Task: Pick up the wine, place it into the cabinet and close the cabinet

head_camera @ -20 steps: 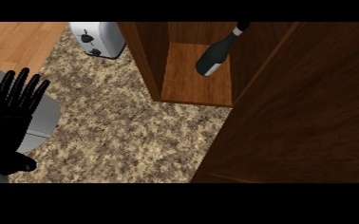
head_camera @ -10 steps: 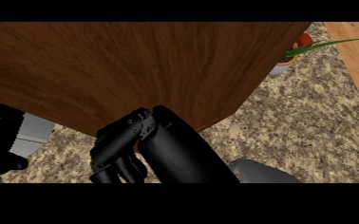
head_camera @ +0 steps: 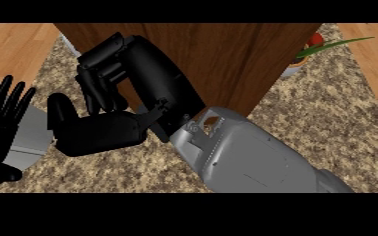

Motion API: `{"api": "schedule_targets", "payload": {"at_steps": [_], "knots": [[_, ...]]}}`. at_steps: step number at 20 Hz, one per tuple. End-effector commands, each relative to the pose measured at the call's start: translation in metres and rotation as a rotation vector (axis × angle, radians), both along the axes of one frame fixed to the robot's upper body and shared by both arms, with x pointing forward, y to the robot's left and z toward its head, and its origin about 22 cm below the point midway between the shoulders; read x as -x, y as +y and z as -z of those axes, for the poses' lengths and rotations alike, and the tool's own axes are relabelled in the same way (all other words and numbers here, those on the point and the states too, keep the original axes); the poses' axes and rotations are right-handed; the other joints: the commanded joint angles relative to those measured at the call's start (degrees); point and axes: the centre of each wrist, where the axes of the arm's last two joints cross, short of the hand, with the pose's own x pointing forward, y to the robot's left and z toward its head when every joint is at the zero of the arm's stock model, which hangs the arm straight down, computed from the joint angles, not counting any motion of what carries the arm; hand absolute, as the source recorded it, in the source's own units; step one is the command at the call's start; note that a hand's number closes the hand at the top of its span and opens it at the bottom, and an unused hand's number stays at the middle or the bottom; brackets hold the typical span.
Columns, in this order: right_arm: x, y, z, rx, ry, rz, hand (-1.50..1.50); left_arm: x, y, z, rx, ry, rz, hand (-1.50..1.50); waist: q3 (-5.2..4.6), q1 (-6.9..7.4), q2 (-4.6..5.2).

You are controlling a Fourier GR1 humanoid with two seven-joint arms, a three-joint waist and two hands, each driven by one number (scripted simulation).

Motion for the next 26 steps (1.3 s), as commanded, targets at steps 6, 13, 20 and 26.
{"api": "schedule_targets", "payload": {"at_steps": [6, 13, 20, 26], "knots": [[-0.061, -0.027, 0.024, -0.012, 0.092, 0.084, 1.5, 0.007, 0.008, 0.004, -0.007, -0.01, -0.031, -1.5, 0.0, -0.62, 0.01], [-0.09, -0.047, 0.051, 0.029, 0.03, 0.127, 1.5, -0.005, 0.003, -0.006, 0.009, -0.006, -0.01, -1.5, 0.01, -0.3, 0.15], [-0.107, -0.067, 0.057, 0.063, -0.002, 0.159, 1.5, -0.009, 0.012, -0.002, -0.002, -0.012, 0.007, -1.5, -0.05, -0.26, 0.47], [-0.108, -0.067, 0.051, 0.045, 0.005, 0.162, 1.5, -0.015, 0.001, -0.004, 0.002, -0.028, 0.031, -1.5, -0.05, -0.48, 0.23]]}}
